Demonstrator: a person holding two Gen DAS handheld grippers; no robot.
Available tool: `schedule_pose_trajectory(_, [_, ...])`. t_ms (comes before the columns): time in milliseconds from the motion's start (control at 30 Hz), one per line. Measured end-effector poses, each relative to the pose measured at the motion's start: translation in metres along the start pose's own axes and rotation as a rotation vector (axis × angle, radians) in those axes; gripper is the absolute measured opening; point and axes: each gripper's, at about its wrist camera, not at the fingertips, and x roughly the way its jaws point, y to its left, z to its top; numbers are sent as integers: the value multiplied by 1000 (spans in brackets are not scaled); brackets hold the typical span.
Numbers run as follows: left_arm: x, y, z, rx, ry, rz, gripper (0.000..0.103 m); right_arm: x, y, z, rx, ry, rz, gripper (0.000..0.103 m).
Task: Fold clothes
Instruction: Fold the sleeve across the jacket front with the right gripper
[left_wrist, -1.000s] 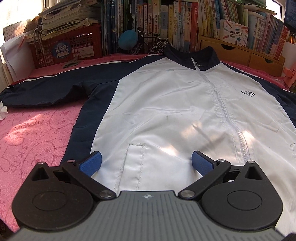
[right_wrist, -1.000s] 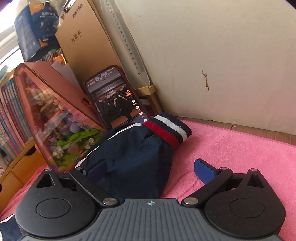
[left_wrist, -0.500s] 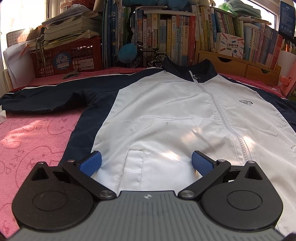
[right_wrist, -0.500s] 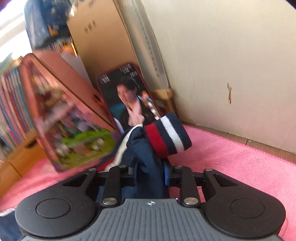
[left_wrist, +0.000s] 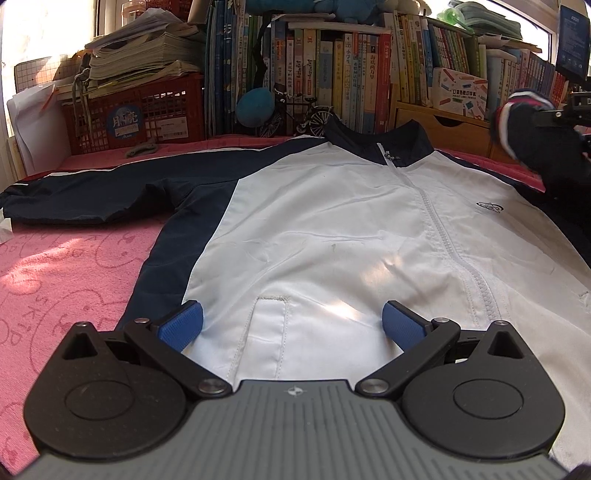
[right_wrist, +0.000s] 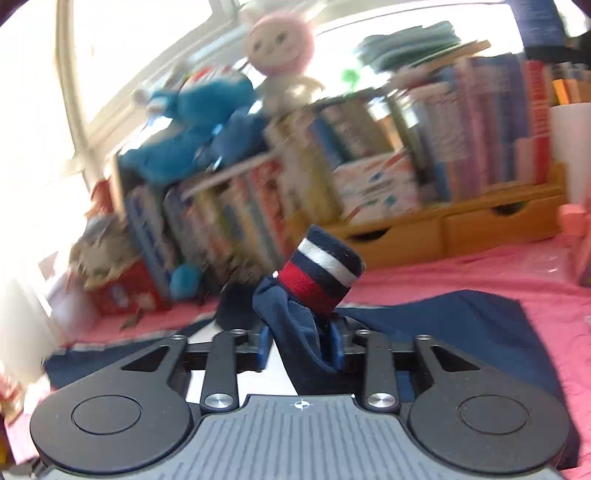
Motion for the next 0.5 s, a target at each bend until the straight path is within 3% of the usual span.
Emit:
schedule_pose_trajectory(100, [-1, 0, -1, -4, -2, -3, 103, 18, 46, -23, -115, 107, 65, 65])
schedule_pose_trajectory(233, [-1, 1, -1, -3, -2, -4, 103, -7, 67, -44, -196, 154, 99, 80])
schedule_pose_trajectory(333, [0, 0, -1, -4, -2, -4, 103, -40, 62, -46, -215, 137, 89, 85])
schedule_pose_trajectory(500, [0, 0, -2, -2, -2, -2, 103, -108, 32, -37, -194, 51, -24, 92])
